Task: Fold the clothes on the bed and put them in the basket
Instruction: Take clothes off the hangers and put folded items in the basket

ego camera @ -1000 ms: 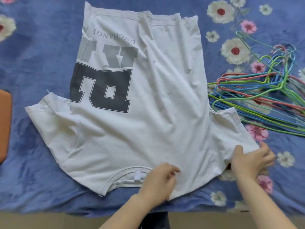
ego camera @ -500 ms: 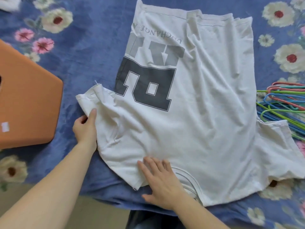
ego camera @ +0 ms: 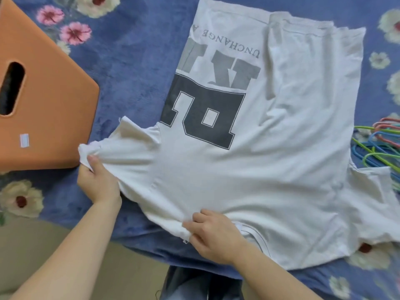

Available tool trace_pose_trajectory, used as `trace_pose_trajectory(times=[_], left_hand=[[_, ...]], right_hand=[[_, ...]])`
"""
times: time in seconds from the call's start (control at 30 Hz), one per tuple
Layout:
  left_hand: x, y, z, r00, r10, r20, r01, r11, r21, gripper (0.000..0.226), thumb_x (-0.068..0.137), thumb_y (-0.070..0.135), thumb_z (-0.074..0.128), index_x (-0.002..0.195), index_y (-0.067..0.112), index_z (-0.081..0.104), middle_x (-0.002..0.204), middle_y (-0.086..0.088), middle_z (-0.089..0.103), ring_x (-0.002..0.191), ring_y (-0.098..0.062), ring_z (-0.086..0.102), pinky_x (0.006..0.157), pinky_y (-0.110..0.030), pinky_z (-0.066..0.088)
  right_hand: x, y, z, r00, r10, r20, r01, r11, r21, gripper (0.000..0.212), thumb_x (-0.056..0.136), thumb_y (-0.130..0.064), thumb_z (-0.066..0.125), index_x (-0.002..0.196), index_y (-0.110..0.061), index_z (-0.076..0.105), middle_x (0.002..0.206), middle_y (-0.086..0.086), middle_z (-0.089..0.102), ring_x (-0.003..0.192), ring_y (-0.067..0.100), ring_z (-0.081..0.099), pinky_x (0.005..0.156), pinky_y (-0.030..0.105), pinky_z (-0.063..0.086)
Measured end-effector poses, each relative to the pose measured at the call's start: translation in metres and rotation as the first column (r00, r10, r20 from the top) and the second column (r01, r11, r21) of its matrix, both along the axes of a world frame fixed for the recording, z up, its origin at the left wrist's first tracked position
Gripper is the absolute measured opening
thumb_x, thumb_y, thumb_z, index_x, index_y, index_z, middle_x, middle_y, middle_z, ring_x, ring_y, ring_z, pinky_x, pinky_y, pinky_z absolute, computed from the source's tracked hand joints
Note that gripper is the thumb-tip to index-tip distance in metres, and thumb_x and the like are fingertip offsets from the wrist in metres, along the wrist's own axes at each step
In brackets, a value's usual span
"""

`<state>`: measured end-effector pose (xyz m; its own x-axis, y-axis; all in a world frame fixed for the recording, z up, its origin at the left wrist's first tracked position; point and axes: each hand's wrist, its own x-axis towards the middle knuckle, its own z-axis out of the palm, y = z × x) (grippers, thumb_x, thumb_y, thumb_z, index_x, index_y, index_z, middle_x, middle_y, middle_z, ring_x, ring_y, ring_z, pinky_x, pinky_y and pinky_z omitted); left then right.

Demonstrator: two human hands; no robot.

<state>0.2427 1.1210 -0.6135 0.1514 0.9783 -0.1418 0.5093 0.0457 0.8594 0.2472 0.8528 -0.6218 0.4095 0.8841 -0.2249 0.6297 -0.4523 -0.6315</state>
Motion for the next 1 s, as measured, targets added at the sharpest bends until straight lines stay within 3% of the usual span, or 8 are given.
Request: trace_pose_trajectory(times=[0.27, 0.43, 0.53, 0.6, 0.67, 0.8, 0.9, 1.0], left_hand=[[-0.03, -0.035, 0.0, 0.992, 0.098, 0.078, -0.034, 0.809, -0.587, 0.049, 0.086, 0.065, 0.056, 0.114, 0.026, 0.064, 0.104, 0.009, 0.072, 0.095, -0.008, 0.07, 0.078, -0.029, 0.055], [-0.054, -0.11, 0.007, 0.983, -0.118, -0.141, 0.041, 0.887, -0.46, 0.036, 0.092, 0.031, 0.065, 0.12, 0.009, 0.061, 0.111, 0.003, 0.066, 0.101, -0.016, 0.063, 0.082, -0.028, 0.047], [-0.061, -0.124, 0.006, 0.951, -0.095, -0.294, 0.012, 0.963, -0.271, 0.028, 0.099, 0.023, 0.052, 0.112, 0.001, 0.063, 0.101, -0.007, 0.062, 0.093, -0.023, 0.057, 0.079, -0.028, 0.039], [-0.066, -0.117, 0.002, 0.924, -0.108, -0.367, 0.026, 0.975, -0.22, 0.026, 0.098, 0.018, 0.054, 0.116, 0.001, 0.056, 0.107, -0.015, 0.061, 0.097, -0.03, 0.057, 0.081, -0.031, 0.039], [-0.067, -0.112, 0.002, 0.898, -0.092, -0.43, 0.034, 0.989, -0.141, 0.046, 0.09, 0.011, 0.061, 0.132, 0.004, 0.043, 0.126, -0.024, 0.049, 0.113, -0.037, 0.049, 0.094, -0.037, 0.037], [-0.042, -0.159, 0.012, 0.781, -0.365, -0.507, 0.441, 0.897, 0.034, 0.069, 0.081, 0.01, 0.068, 0.142, 0.007, 0.034, 0.147, -0.021, 0.028, 0.136, -0.031, 0.025, 0.109, -0.05, 0.022], [-0.014, -0.223, 0.005, 0.482, -0.736, -0.476, 0.841, 0.541, 0.015, 0.057, 0.089, 0.028, 0.053, 0.141, 0.014, 0.034, 0.152, -0.018, 0.025, 0.142, -0.031, 0.019, 0.113, -0.05, 0.02], [0.019, -0.29, -0.01, 0.033, -0.842, -0.539, 0.999, 0.036, 0.005, 0.057, 0.09, 0.041, 0.04, 0.142, 0.018, 0.035, 0.156, -0.014, 0.025, 0.146, -0.029, 0.014, 0.117, -0.048, 0.017]], right_hand=[[-0.017, -0.014, 0.009, 0.982, -0.17, -0.077, 0.171, 0.985, 0.0, 0.039, 0.103, -0.038, 0.032, 0.116, -0.024, 0.066, 0.085, -0.005, 0.065, 0.08, 0.019, 0.054, 0.075, 0.031, 0.043], [-0.031, -0.029, 0.028, 0.977, -0.14, -0.163, 0.133, 0.99, -0.049, 0.043, 0.102, -0.037, 0.026, 0.1, -0.018, 0.064, 0.082, 0.0, 0.065, 0.083, 0.023, 0.054, 0.078, 0.04, 0.045], [-0.027, -0.048, 0.03, 0.903, -0.399, -0.158, 0.401, 0.916, -0.021, 0.033, 0.098, -0.03, 0.037, 0.071, -0.016, 0.052, 0.068, -0.007, 0.048, 0.07, 0.016, 0.042, 0.067, 0.035, 0.04], [-0.013, -0.069, 0.031, 0.7, -0.689, -0.19, 0.696, 0.717, -0.038, 0.033, 0.098, -0.029, 0.041, 0.067, -0.018, 0.047, 0.066, -0.009, 0.043, 0.068, 0.013, 0.041, 0.065, 0.032, 0.035], [0.006, -0.1, 0.032, 0.358, -0.908, -0.218, 0.92, 0.382, -0.082, 0.028, 0.098, -0.022, 0.047, 0.072, -0.016, 0.055, 0.068, -0.005, 0.052, 0.07, 0.013, 0.046, 0.067, 0.031, 0.036], [0.043, -0.177, 0.031, -0.35, -0.93, -0.111, 0.936, -0.341, -0.091, 0.007, 0.094, -0.016, 0.056, 0.092, -0.01, 0.052, 0.077, -0.004, 0.051, 0.079, 0.022, 0.05, 0.077, 0.036, 0.041], [0.06, -0.227, 0.022, -0.79, -0.569, -0.23, 0.608, -0.776, -0.169, 0.038, 0.076, -0.033, 0.07, 0.096, -0.008, 0.051, 0.09, 0.002, 0.06, 0.081, 0.023, 0.058, 0.078, 0.039, 0.052], [0.078, -0.262, 0.015, -0.826, -0.361, -0.433, 0.522, -0.779, -0.346, 0.044, 0.062, -0.042, 0.081, 0.093, -0.016, 0.065, 0.096, 0.006, 0.072, 0.08, 0.025, 0.071, 0.074, 0.048, 0.059]])
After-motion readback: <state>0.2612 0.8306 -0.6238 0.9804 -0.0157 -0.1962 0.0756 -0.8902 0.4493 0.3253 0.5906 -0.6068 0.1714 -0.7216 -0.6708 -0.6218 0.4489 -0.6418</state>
